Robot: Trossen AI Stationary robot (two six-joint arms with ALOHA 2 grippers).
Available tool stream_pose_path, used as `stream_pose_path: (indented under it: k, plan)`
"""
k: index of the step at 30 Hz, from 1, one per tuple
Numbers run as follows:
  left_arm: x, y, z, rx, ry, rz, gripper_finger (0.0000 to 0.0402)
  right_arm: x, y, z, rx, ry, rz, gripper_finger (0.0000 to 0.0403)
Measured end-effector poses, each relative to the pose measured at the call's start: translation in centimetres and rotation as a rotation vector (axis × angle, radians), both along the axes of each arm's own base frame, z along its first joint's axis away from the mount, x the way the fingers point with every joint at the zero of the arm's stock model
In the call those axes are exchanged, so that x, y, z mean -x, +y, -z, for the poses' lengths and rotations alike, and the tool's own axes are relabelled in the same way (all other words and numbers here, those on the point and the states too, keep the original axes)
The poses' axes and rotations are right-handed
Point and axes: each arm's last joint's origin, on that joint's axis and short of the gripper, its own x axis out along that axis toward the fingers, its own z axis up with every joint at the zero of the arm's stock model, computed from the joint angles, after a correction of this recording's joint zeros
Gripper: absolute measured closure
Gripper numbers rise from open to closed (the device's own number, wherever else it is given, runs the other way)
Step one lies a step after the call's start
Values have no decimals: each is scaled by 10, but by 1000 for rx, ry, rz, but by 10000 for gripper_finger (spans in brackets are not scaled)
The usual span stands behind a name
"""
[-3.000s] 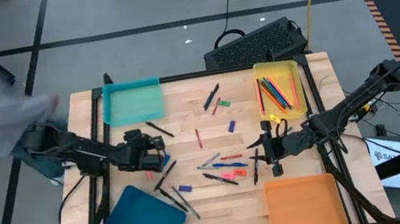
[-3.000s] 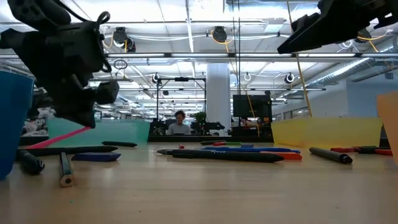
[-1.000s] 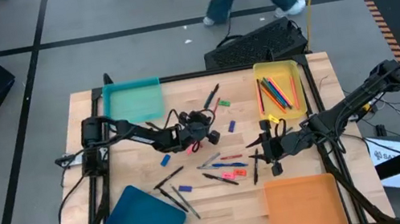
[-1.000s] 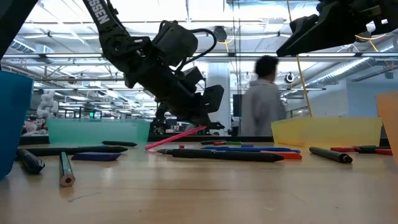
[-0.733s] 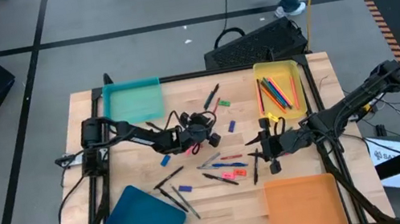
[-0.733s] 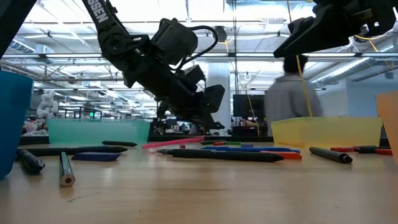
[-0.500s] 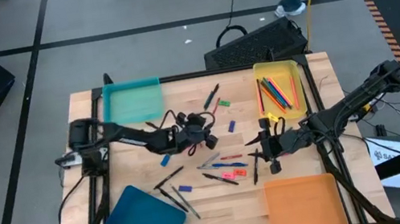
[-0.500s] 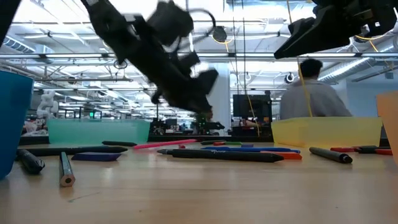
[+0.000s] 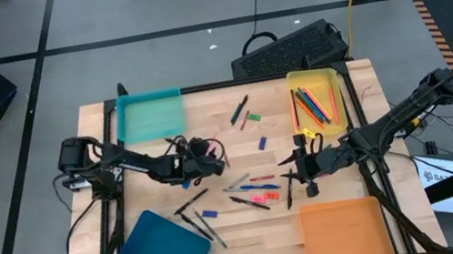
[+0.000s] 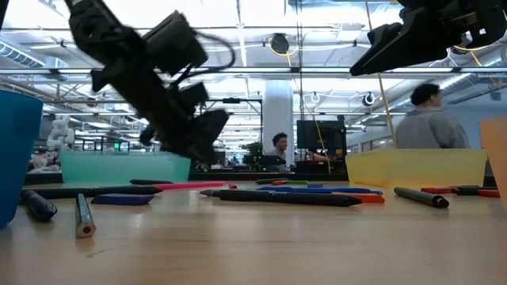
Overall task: Sort crayons/erasers/pens/pencils in bins
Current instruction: Put the pink pencil into the yellow bin
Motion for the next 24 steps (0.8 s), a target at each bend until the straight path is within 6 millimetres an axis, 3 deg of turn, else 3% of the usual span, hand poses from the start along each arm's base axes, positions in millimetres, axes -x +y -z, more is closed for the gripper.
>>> stream_pose_path:
  k: [6, 11, 19, 24]
  plan:
    - [16, 13, 15, -2, 27, -36, 252, 1, 0, 4, -1, -3, 1, 261]
    - [12, 23, 13, -1, 12, 10, 244, 1, -2, 5, -12, 1, 16, 261]
    - [12, 27, 36, 34, 56, -29, 180, 0, -5, 5, -20, -2, 34, 261]
    - [14, 25, 49, 63, 70, -78, 188, 0, -5, 5, -47, -8, 47, 261]
